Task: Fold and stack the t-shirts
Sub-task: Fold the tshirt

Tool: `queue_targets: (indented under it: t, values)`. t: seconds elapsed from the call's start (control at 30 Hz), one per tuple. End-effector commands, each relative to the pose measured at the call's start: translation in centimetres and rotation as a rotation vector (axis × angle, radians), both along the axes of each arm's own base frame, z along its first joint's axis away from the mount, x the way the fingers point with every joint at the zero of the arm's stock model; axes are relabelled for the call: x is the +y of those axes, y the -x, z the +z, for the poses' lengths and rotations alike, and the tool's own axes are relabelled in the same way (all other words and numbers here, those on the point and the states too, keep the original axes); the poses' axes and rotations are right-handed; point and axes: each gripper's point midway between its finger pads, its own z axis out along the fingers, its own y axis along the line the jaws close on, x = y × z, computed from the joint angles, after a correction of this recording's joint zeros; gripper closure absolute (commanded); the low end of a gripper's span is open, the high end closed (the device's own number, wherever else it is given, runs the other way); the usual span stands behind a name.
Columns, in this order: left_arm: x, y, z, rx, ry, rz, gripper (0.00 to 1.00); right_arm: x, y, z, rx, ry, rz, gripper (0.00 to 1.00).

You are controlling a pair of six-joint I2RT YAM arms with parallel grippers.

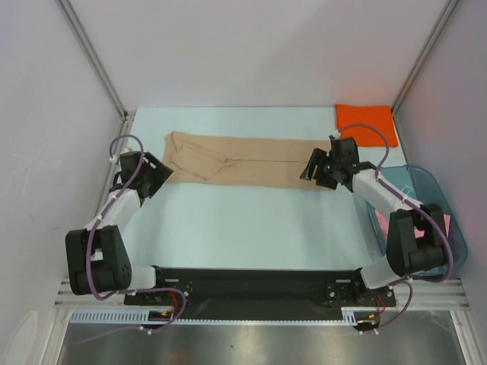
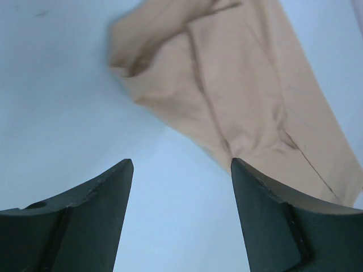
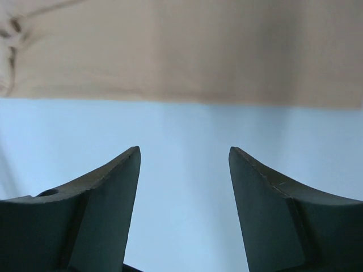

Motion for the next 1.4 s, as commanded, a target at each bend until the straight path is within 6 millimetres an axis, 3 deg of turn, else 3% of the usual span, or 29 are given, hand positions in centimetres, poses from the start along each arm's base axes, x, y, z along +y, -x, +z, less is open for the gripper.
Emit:
queue_targets:
  t: [0.0,0.03,0.1,0.33,0.57,0.77,0.93,1.07,1.23,1.37]
  values:
    - [1.3,-0.4,-2.5,0.044,0.112,0.067,0.24,-3.0,0.7,-0.7,-0.032,-0.002,-0.117,0.30]
    - [1.5,-0.8,-2.7,0.041,0.133,0.075,0.25,-3.6,0.9,-0.4,-0.038,-0.033,-0.185,0.30]
    - [1.6,-1.0,-3.7,0.039,0.162,0.079,0.27,-5.4,1.5,-2.0,-0.040,-0.005,-0.304,0.30]
    - [2.6,-3.5,-3.9,-0.003,0.136,0.098,0.26,-7.5,1.9,-5.0,-0.001,-0.019,-0.506,0.29]
    - [3.7,-3.7,-5.3,0.028,0.114,0.167,0.29,-7.9,1.8,-5.4,-0.021,-0.083,-0.577,0.28]
    - [4.0,-4.7,-7.1,0.062,0.122,0.175,0.33,-8.2,2.1,-7.1,0.039,-0.106,-0.629,0.29]
    - [4.6,-5.6,-7.2,0.047,0.105,0.181,0.40,-8.4,2.1,-8.5,0.077,-0.114,-0.660,0.34]
    - [5.2,-6.2,-7.0,0.040,0.067,0.179,0.48,-8.5,0.8,-8.9,0.047,-0.115,-0.659,0.38]
    - [5.2,-6.6,-7.3,0.037,0.062,0.167,0.58,-8.2,0.3,-9.5,0.064,-0.117,-0.648,0.51]
    - [5.2,-7.1,-7.9,0.040,0.068,0.162,0.66,-8.0,1.3,-10.6,0.112,-0.122,-0.654,0.61]
